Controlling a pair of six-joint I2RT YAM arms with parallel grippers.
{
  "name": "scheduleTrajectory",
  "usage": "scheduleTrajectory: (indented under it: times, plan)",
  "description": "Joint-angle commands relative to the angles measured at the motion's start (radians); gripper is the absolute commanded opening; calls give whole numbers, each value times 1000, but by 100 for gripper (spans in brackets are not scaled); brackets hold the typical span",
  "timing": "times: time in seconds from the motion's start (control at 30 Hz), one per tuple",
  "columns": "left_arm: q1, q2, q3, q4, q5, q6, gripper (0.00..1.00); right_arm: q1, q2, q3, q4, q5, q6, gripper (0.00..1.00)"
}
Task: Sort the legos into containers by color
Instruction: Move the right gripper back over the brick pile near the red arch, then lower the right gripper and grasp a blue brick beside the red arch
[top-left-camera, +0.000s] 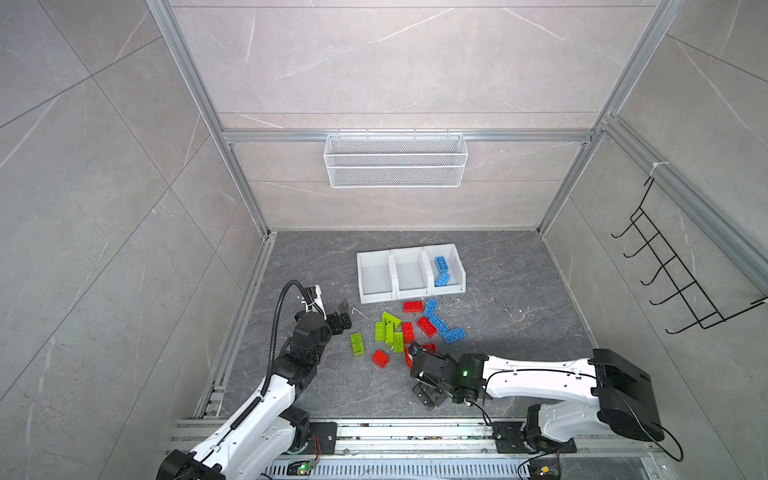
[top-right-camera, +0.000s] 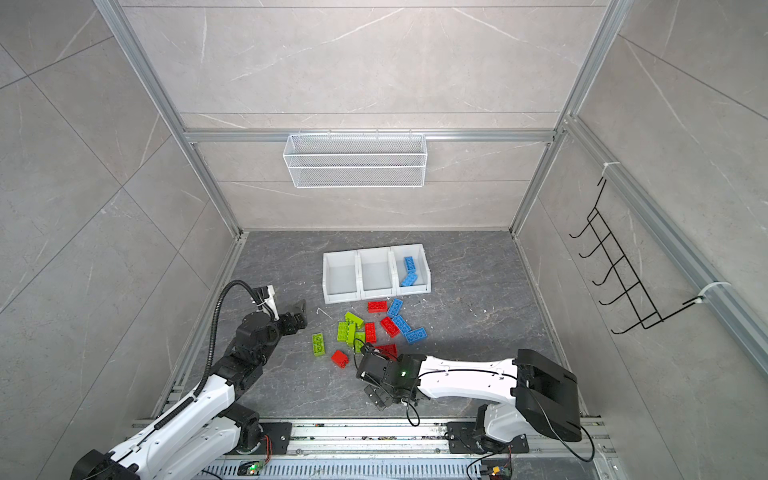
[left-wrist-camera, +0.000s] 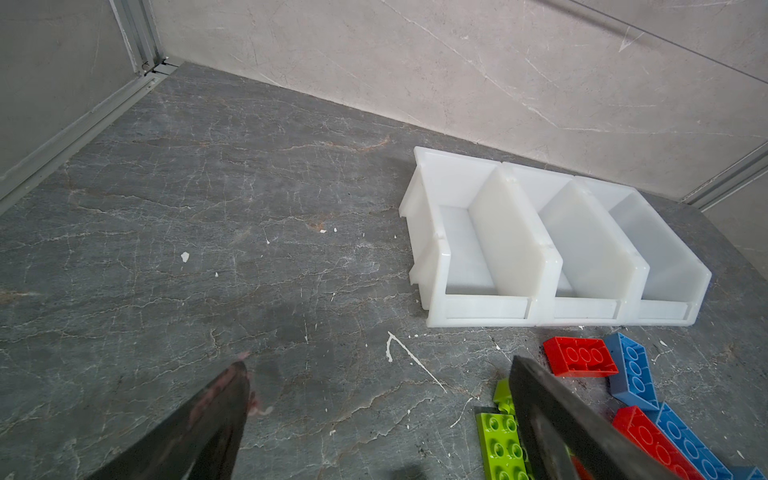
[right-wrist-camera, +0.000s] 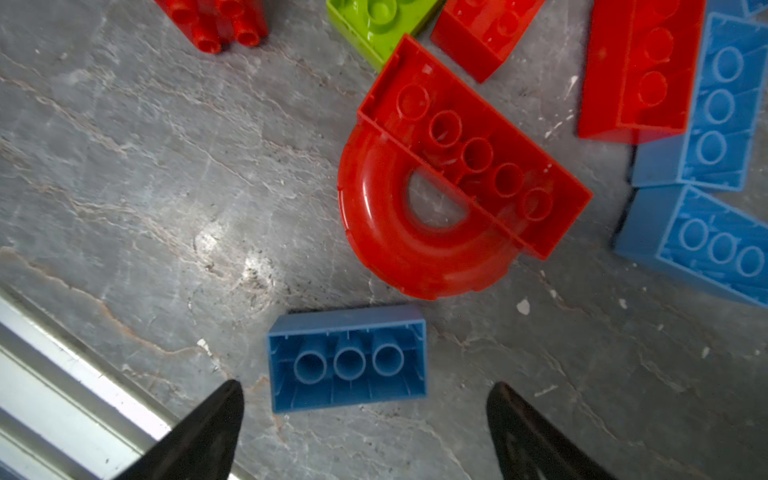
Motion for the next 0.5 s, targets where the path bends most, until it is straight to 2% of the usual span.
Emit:
scheduleTrajectory:
  times: [0.0,0.23,0.47]
  plan:
    - [3,0,36,19,-8,17,99,7,32,33,-25,3,-18,94]
    - [2,15,42,20,-2,10,99,-3,76,36,0,20,-2,97]
    - [2,4,40,16,-1,5,99,-10,141,27,40,-23,50,90]
